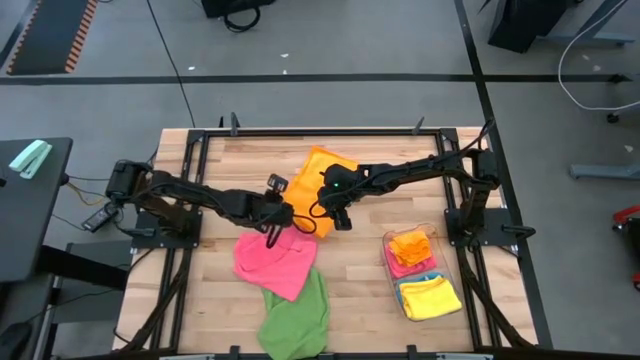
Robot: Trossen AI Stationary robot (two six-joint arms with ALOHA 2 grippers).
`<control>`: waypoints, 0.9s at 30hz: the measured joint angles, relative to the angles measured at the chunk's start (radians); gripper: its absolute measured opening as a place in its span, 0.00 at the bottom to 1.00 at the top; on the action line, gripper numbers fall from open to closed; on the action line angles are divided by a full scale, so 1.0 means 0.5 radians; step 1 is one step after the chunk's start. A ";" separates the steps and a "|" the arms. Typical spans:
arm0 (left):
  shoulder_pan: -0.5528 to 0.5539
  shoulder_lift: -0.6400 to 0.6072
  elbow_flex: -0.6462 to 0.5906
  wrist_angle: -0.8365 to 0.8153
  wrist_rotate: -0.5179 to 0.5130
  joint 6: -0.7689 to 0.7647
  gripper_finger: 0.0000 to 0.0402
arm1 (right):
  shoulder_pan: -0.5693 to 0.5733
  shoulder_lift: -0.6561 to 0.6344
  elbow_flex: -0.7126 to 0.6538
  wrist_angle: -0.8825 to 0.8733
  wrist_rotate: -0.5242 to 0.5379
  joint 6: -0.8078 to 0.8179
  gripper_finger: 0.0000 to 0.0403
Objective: Fold microfiber towels
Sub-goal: Fold the orange towel
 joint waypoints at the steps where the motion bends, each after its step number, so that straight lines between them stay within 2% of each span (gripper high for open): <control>1: 0.002 -0.007 0.000 0.012 -0.012 -0.001 0.01 | 0.000 0.000 0.000 -0.002 -0.020 0.000 0.48; 4: 0.002 -0.010 0.002 -0.009 -0.012 -0.002 0.02 | 0.006 0.000 -0.030 0.038 -0.153 -0.002 0.48; 9: 0.005 -0.011 0.002 -0.082 -0.002 -0.053 0.03 | 0.055 0.001 -0.162 0.350 -0.171 -0.021 0.48; 16: 0.057 0.006 0.002 -0.158 0.276 -0.261 0.02 | 0.069 0.001 -0.192 0.411 -0.167 -0.058 0.48; 23: 0.059 0.044 0.001 -0.230 0.490 -0.320 0.03 | 0.060 0.001 -0.192 0.426 -0.165 -0.017 0.48; 27: 0.059 0.140 0.000 -0.278 0.501 -0.329 0.01 | 0.066 0.001 -0.193 0.426 -0.166 -0.006 0.48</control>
